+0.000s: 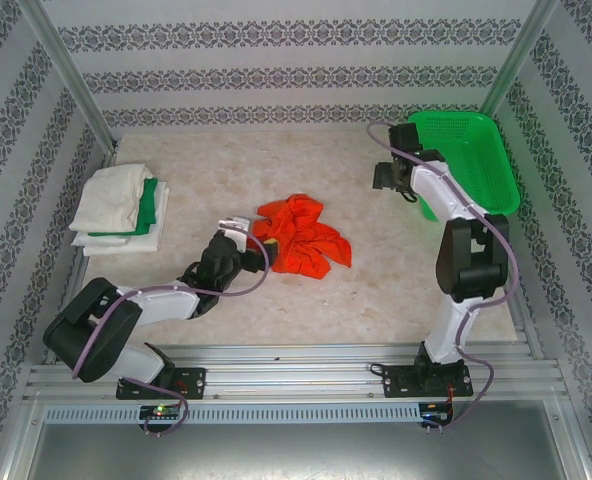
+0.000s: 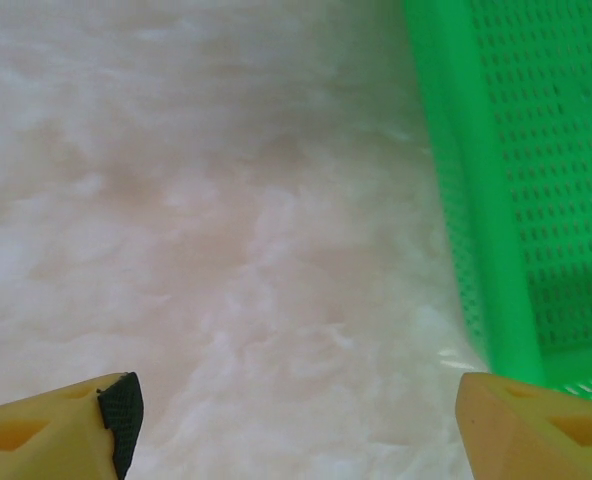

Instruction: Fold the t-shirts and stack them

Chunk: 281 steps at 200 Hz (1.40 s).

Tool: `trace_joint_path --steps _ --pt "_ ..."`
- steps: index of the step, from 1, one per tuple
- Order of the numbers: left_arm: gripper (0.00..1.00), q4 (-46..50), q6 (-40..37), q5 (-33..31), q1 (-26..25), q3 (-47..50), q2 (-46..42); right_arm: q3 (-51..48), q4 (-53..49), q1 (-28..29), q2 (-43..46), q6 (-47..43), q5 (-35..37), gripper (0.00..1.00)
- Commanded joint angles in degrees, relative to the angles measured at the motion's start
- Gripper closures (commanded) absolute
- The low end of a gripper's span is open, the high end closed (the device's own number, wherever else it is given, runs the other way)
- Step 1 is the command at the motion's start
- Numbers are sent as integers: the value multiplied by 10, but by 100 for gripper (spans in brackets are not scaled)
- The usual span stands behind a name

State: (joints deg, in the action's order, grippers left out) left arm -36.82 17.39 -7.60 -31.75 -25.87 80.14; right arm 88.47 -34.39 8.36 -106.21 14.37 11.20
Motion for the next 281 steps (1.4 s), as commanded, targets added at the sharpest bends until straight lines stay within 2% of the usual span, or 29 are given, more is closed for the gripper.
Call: trace_joint_path --steps 1,24,39,70,83,102,124,148,172,200,222,235,281 --pt "0 110 129 -58 42 -19 -43 -48 54 52 67 -32 6 17" --pt "0 209 216 -57 92 -28 -62 -109 93 106 105 -36 -24 16" --pt "0 256 246 -52 113 -37 -60 -147 120 146 123 -33 -49 16" --pt "0 319 302 -34 117 -71 -25 -207 168 224 145 -13 -75 15" --pt "0 359 340 -10 117 -104 4 -232 187 254 153 8 -86 15" --pt "0 361 359 30 110 -142 61 -280 223 295 169 37 -91 15" --pt "10 320 376 61 108 -163 119 -319 249 320 164 73 -92 16" --pt "32 300 380 79 108 -190 160 -342 255 334 153 100 -99 20" --pt "70 294 374 74 107 -200 169 -351 269 339 139 114 -102 35" --pt "100 286 366 65 106 -199 156 -318 258 339 104 99 -110 55" --pt "100 303 347 56 103 -205 130 -295 249 337 112 78 -99 86" --pt "100 312 340 41 101 -205 107 -285 246 330 133 61 -84 99" --pt "100 360 287 -11 101 -237 26 -240 230 267 236 7 -62 100"
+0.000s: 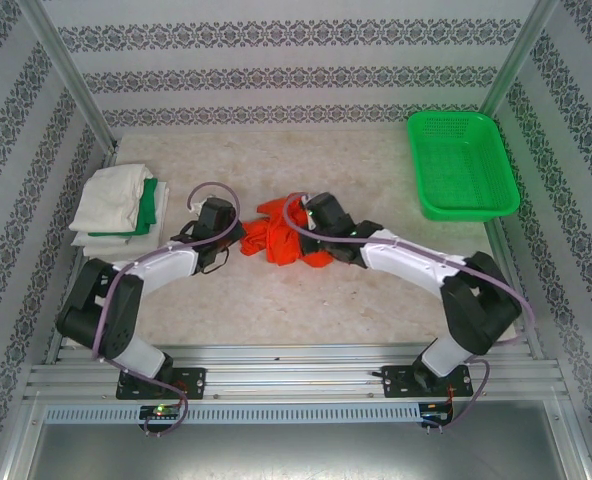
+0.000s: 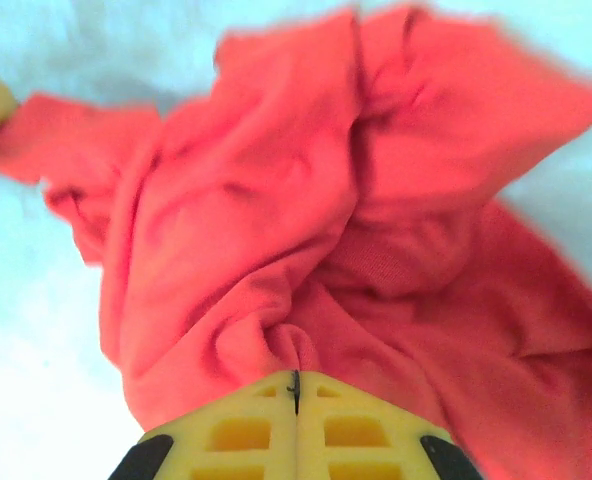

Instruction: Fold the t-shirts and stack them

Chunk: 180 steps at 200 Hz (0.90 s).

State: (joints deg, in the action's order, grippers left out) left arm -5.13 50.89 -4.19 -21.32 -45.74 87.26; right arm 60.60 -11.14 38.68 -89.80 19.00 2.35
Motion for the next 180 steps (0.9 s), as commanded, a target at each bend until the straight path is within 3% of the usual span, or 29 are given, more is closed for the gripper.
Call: trace_joint_path --steps 1,59,102,180 --pt "100 46 -50 -47 -4 -40 -48 40 -3 -38 75 -41 26 100" --pt "100 80 -138 -119 3 -118 -159 107 -16 -140 221 -72 10 100" --pt "100 100 -176 -124 4 -171 -220 136 -23 -166 301 -89 -11 100" --pt "100 124 -200 -125 3 -195 -215 105 -17 -167 284 -71 -49 100"
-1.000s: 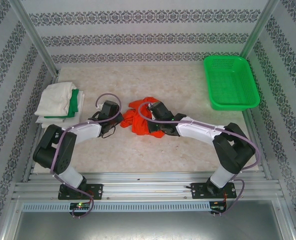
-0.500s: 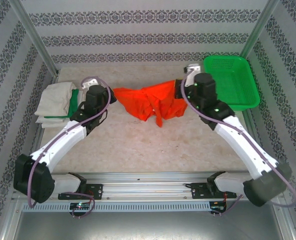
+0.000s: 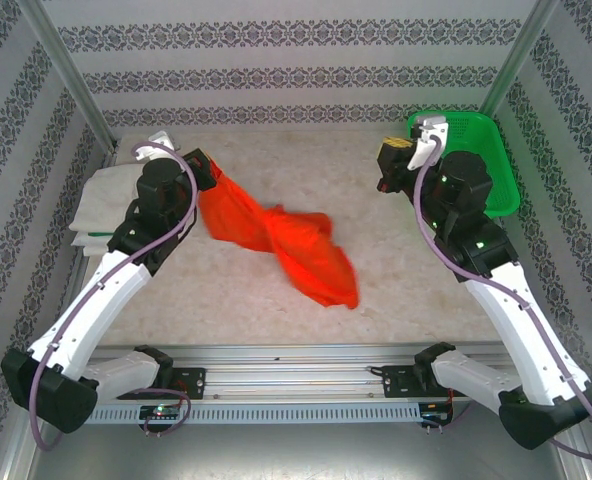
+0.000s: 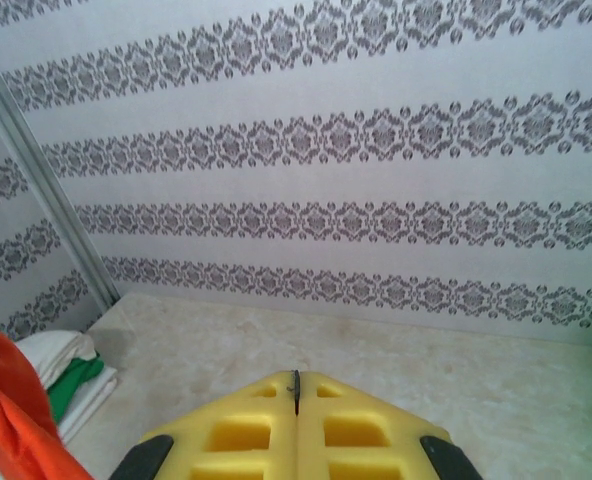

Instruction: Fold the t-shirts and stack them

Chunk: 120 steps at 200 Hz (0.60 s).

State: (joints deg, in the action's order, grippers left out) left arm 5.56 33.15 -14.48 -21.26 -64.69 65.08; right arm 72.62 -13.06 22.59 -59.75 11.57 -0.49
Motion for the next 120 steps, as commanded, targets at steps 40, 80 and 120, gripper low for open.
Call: trace_joint_path --steps 40,80,120 --pt "100 7 -34 -39 9 9 44 -61 10 21 -80 18 -51 58" --pt "100 7 -19 -34 29 31 64 -135 61 127 -158 -8 -59 26" --pt "100 9 3 -9 67 50 65 -184 191 261 -275 -48 -79 17"
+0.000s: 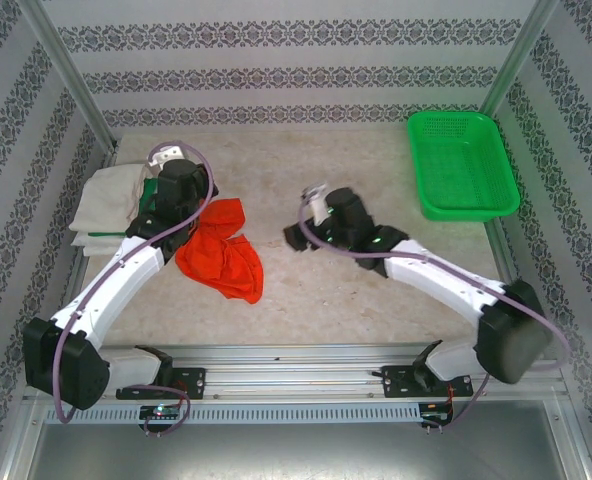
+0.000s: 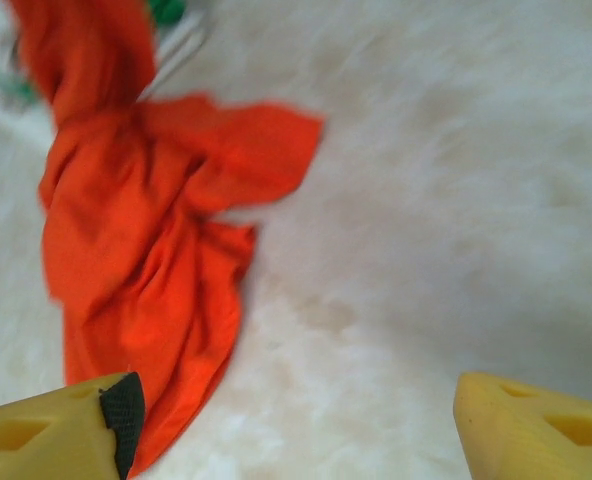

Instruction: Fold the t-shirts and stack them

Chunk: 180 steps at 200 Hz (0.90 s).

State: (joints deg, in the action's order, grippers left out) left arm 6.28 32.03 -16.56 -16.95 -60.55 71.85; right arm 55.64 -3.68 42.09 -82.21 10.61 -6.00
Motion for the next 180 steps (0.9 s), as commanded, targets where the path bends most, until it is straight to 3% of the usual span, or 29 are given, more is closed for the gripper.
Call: trace_joint_path --steps 1,39,88,110,132,144,180 --pt "100 2 14 12 26 10 -3 -15 99 69 -55 -41 -23 17" --pt "100 11 27 39 64 22 -4 42 121 164 -189 -120 -7 18" --pt "100 18 38 56 93 41 -22 132 79 199 -327 -171 14 29" --pt "100 21 39 61 105 46 -29 159 56 198 -360 -180 25 46" --pt "100 24 35 65 113 46 -35 162 43 197 -343 -190 50 85" --pt "100 26 29 63 115 44 -38 148 50 192 -310 -190 59 100" --pt "100 28 8 43 118 35 -48 82 85 150 -176 -157 69 100"
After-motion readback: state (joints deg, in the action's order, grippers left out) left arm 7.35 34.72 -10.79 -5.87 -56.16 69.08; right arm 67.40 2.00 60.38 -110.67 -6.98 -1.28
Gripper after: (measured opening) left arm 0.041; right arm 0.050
